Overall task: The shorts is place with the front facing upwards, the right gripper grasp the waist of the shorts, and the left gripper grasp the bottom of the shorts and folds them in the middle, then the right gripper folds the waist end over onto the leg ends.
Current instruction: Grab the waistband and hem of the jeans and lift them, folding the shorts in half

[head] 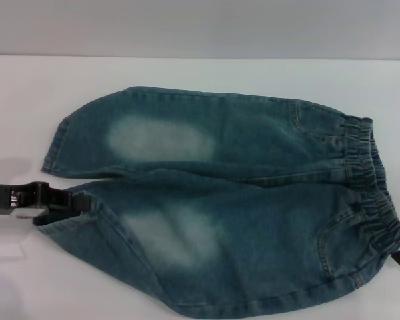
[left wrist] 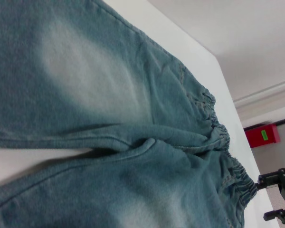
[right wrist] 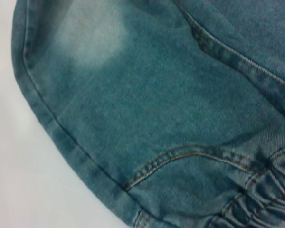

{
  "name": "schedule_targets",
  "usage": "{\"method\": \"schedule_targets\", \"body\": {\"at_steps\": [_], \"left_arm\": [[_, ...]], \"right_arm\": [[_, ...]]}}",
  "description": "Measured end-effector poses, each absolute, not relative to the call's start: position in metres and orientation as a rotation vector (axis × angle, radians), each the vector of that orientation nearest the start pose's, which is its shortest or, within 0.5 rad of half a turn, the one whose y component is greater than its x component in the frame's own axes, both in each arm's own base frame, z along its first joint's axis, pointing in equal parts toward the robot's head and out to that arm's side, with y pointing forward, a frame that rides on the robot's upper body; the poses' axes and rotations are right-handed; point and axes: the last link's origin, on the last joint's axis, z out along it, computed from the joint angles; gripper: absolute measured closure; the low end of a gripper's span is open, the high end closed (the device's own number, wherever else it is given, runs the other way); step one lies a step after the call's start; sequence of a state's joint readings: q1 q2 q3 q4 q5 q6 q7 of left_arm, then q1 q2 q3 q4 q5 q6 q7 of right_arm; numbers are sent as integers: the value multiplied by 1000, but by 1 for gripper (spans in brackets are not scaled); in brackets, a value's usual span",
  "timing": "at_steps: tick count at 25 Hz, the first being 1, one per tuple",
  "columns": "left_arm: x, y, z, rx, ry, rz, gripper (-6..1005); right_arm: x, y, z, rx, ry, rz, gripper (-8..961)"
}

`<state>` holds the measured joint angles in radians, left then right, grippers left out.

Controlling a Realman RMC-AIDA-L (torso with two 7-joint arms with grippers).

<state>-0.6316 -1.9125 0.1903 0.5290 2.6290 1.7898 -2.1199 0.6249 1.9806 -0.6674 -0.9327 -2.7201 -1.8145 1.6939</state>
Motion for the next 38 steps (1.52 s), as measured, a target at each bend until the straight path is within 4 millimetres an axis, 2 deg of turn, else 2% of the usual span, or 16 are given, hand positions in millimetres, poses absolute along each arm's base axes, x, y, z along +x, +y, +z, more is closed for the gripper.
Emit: {"method": "schedule_targets", "body": {"at_steps": [5, 8, 14, 30, 38], "left_arm": [[-311, 313, 57, -2443, -1887, -515, 966], [-310, 316, 58, -2440, -1874, -518, 966], [-310, 318, 60, -2429, -1862, -532, 966], [-305, 326, 67, -2425, -1828, -581, 965], [-299, 332, 71, -2412, -1792, -676, 957]], "right_arm": [[298, 320, 74, -2921, 852, -355, 299], [301, 323, 72, -2903, 830, -356, 376], [307, 322, 64, -2909, 846, -353, 603], [315, 316, 51, -2931, 841, -296, 951], [310, 312, 52, -2919, 795, -6, 953]]}}
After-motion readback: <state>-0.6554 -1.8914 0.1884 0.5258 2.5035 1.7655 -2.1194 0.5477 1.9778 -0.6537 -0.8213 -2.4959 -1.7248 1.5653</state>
